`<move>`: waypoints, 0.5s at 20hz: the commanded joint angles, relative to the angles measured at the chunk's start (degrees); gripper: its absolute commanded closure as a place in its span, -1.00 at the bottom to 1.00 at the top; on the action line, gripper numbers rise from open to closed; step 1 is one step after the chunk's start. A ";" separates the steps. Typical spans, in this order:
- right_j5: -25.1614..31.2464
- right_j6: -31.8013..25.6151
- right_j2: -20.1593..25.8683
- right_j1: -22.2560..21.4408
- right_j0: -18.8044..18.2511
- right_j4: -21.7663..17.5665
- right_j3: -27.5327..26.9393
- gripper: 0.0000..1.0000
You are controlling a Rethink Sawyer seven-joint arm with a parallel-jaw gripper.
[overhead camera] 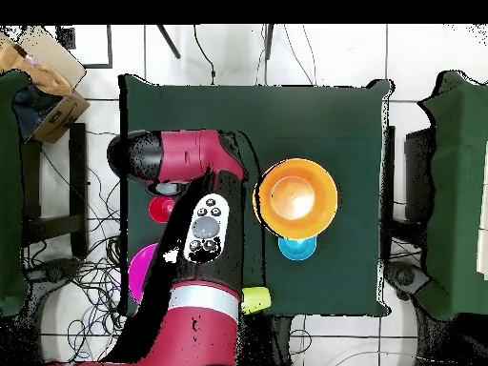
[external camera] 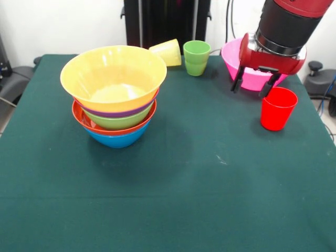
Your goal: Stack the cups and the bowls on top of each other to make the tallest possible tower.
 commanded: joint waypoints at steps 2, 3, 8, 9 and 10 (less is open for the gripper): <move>5.19 8.96 3.03 1.29 1.26 0.92 -2.67 -1.00; 5.62 9.15 3.04 1.42 1.50 1.04 -2.83 -1.00; 6.01 10.32 4.79 -0.05 1.53 4.36 -1.34 -1.00; 5.43 10.26 5.19 -0.47 1.41 5.12 -0.73 -1.00; 5.18 9.85 5.59 -0.86 1.16 5.80 -0.22 -1.00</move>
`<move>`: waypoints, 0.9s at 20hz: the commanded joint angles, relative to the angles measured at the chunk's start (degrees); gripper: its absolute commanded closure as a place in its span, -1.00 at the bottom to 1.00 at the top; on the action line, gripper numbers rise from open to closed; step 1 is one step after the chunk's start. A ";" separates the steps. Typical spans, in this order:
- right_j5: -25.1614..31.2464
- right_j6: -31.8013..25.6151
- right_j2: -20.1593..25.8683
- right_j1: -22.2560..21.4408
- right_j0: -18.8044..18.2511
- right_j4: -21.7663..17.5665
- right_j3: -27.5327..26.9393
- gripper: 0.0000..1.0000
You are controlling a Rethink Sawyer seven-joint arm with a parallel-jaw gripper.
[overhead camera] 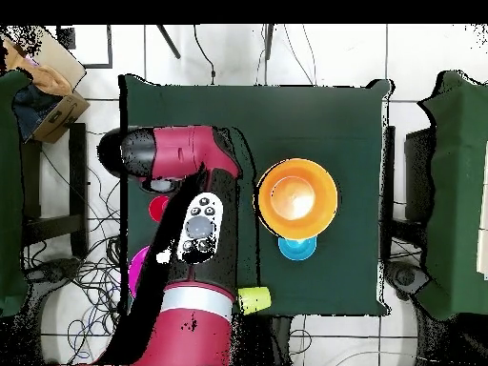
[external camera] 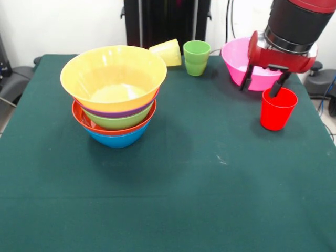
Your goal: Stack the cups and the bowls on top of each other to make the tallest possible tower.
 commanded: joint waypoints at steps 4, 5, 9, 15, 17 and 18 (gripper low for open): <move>3.90 8.03 6.32 -1.74 -0.24 5.39 2.90 -1.00; 3.61 7.28 6.72 -2.09 -0.60 5.99 3.73 -1.00; 1.16 5.06 7.90 -3.13 -1.60 7.76 6.45 -1.00; -1.38 1.89 7.77 -4.08 -2.64 7.28 9.36 -1.00; -2.48 0.89 7.76 -4.23 -3.06 6.69 10.38 -1.00; -3.18 0.47 7.95 -4.18 -3.33 6.52 10.90 -1.00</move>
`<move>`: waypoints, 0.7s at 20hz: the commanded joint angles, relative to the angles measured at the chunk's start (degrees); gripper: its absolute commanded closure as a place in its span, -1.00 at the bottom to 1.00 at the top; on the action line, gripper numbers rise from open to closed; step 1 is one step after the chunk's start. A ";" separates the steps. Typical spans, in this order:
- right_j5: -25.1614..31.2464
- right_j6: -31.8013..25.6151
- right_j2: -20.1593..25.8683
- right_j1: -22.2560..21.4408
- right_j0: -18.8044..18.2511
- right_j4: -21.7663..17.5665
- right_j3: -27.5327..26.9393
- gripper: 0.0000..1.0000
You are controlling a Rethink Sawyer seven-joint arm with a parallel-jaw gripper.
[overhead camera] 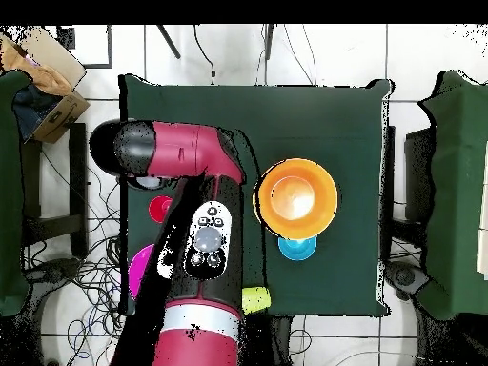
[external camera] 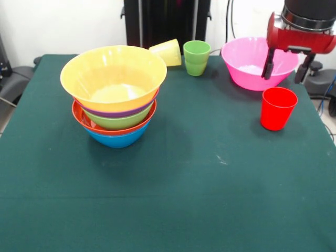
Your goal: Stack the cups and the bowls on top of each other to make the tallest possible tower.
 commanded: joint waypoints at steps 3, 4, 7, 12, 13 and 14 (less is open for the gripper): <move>-6.15 -1.28 7.41 0.00 -3.50 -1.61 10.25 -1.00; -7.20 -1.57 7.58 0.09 -3.92 -1.86 11.04 -1.00; -9.04 -2.14 7.39 0.93 -4.49 -3.61 11.60 -1.00; -12.68 -2.75 8.36 1.79 -5.88 -4.57 12.93 -1.00; -13.17 -2.55 8.59 1.96 -5.96 -4.51 13.07 -1.00; -13.96 -2.56 9.10 2.23 -6.38 -4.35 13.39 -1.00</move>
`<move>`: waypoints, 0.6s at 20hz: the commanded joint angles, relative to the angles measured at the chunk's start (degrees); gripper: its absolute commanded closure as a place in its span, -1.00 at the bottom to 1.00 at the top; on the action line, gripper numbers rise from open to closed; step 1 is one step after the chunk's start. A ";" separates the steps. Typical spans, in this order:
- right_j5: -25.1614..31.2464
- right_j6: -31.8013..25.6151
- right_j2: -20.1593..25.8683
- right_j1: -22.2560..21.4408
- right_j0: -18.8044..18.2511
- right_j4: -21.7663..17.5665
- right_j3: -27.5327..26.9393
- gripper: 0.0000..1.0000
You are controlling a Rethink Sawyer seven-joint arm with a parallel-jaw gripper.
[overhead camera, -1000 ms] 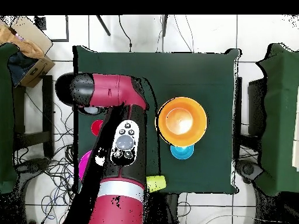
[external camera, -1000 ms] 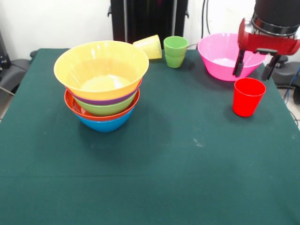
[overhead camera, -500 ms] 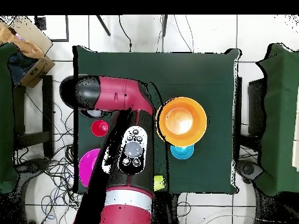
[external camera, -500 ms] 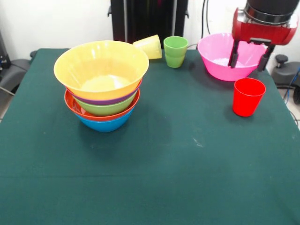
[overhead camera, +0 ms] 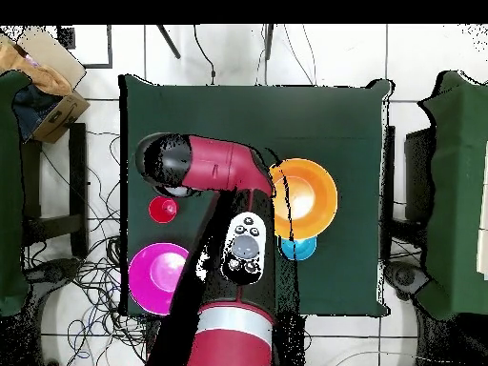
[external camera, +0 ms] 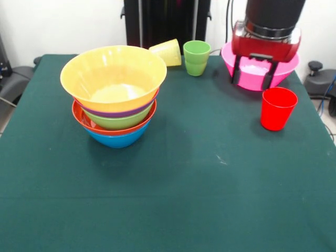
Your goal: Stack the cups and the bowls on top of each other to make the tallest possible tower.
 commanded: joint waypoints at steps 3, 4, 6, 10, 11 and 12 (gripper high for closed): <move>-7.83 -2.35 10.96 3.35 -3.85 -1.53 8.15 -1.00; -8.55 -2.39 12.34 3.40 -4.80 -0.58 8.82 -1.00; -11.25 -3.20 15.90 3.33 -7.14 0.91 10.78 -1.00; -12.39 -1.58 18.52 3.74 -8.31 1.12 10.92 -1.00; -11.49 -0.99 18.32 3.99 -8.12 0.73 10.22 -1.00; -10.54 -0.60 18.22 4.35 -7.87 0.35 9.51 -1.00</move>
